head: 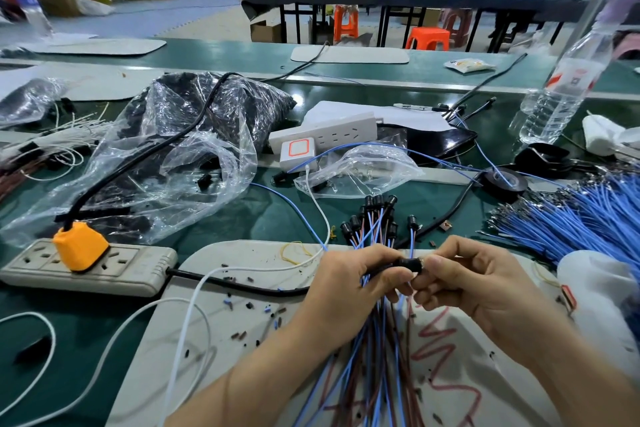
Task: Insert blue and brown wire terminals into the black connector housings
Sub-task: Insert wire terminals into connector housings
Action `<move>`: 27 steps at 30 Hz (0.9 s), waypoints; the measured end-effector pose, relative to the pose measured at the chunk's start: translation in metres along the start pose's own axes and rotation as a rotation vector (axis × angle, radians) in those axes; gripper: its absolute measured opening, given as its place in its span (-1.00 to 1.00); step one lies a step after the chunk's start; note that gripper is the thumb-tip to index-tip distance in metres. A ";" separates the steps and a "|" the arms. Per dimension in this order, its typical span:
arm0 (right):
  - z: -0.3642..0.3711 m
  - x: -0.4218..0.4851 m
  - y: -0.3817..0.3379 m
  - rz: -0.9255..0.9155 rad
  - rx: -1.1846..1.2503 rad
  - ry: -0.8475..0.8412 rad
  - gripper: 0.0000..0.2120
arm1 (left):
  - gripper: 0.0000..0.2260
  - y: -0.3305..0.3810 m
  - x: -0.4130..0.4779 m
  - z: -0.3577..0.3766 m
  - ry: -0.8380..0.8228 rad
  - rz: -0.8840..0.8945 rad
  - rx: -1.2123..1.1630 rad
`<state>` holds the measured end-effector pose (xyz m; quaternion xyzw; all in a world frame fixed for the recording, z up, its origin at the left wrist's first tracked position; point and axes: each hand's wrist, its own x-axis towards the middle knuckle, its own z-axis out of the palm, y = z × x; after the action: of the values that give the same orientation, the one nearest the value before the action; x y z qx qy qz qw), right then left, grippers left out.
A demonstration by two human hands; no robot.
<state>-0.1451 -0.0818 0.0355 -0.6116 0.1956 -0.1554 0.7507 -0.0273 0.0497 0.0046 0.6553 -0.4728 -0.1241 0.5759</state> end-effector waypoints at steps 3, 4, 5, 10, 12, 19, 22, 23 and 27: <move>-0.001 0.001 -0.001 0.011 -0.014 -0.014 -0.86 | -0.87 0.000 0.000 0.000 -0.005 0.011 0.009; -0.001 0.001 -0.001 0.006 -0.023 -0.019 -0.85 | -0.86 0.000 0.000 0.000 -0.004 0.014 0.013; -0.001 0.001 -0.001 -0.005 -0.040 -0.023 -0.84 | -0.86 0.000 0.000 0.000 -0.005 0.013 0.013; -0.003 0.001 0.000 -0.046 -0.107 -0.029 -0.80 | -0.89 0.000 0.000 -0.001 -0.006 -0.014 -0.006; -0.003 0.001 -0.001 -0.034 -0.115 -0.033 -0.79 | -0.89 0.002 0.000 -0.001 -0.019 -0.011 -0.006; -0.005 0.001 -0.004 0.000 -0.122 -0.051 -0.92 | -0.84 0.005 0.000 -0.002 -0.032 0.009 0.018; -0.007 0.001 -0.004 -0.003 -0.157 -0.037 -0.83 | -0.85 0.005 -0.001 -0.001 -0.055 -0.002 0.043; -0.007 0.001 -0.004 -0.001 -0.165 -0.034 -0.82 | -0.86 0.005 -0.001 -0.001 -0.060 -0.009 0.044; -0.005 0.000 -0.003 -0.031 -0.166 -0.020 -0.81 | -0.87 0.004 -0.001 -0.001 -0.050 -0.028 0.043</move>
<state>-0.1476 -0.0863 0.0373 -0.6760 0.1908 -0.1441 0.6970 -0.0293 0.0516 0.0074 0.6706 -0.4806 -0.1384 0.5480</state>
